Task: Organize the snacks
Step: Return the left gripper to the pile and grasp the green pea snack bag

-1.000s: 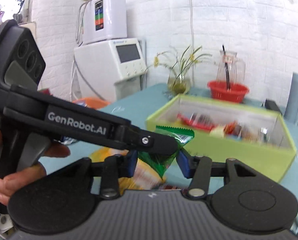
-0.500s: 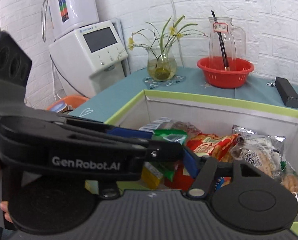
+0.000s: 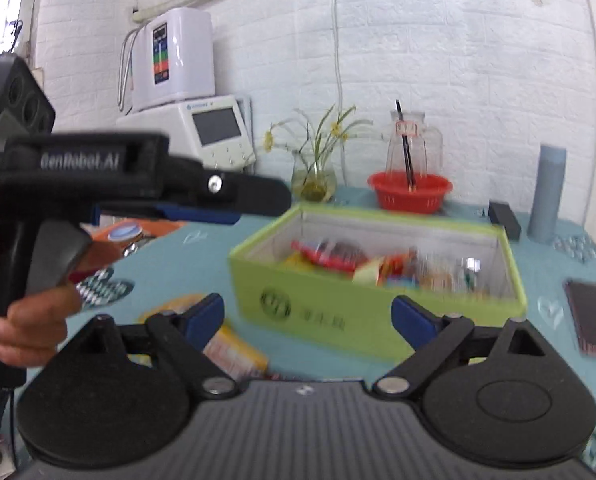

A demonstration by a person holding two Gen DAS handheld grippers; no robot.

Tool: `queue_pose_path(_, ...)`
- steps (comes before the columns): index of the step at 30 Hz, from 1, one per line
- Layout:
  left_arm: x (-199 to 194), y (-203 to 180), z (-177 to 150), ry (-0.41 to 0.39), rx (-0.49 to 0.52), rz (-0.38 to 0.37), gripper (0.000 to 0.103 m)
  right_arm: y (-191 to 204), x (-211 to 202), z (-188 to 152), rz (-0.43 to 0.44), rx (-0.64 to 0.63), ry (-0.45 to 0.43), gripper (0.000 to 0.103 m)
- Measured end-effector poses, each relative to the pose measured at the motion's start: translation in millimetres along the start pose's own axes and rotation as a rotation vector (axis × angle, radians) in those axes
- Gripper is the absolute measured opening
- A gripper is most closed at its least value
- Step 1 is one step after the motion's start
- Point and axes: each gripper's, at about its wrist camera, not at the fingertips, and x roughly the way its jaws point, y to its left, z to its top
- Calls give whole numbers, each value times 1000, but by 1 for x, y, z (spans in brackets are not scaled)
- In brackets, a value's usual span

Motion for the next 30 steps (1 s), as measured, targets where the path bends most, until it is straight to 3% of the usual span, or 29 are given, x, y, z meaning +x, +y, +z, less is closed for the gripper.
queue_pose_path(6,24,-17,-66,203,-76,-40,58,6,-5,-69,-25,106,148,94)
queue_pose_path(9,44,-25,-75,253,-64,-47,47,5,-2,-73,-41,84,161,94)
queue_pose_path(13,71,-21,-76,301,-60,-2,45,1,12,-67,-34,50,182,94)
queue_pose_path(17,81,-13,-83,371,-87,-6,33,-3,21,-66,10,24,205,95)
queue_pose_path(21,73,-20,-91,391,-65,15,22,3,14,-69,34,2,211,95)
queue_pose_path(30,36,-57,-126,382,20,53,24,18,-21,-89,31,-9,209,94)
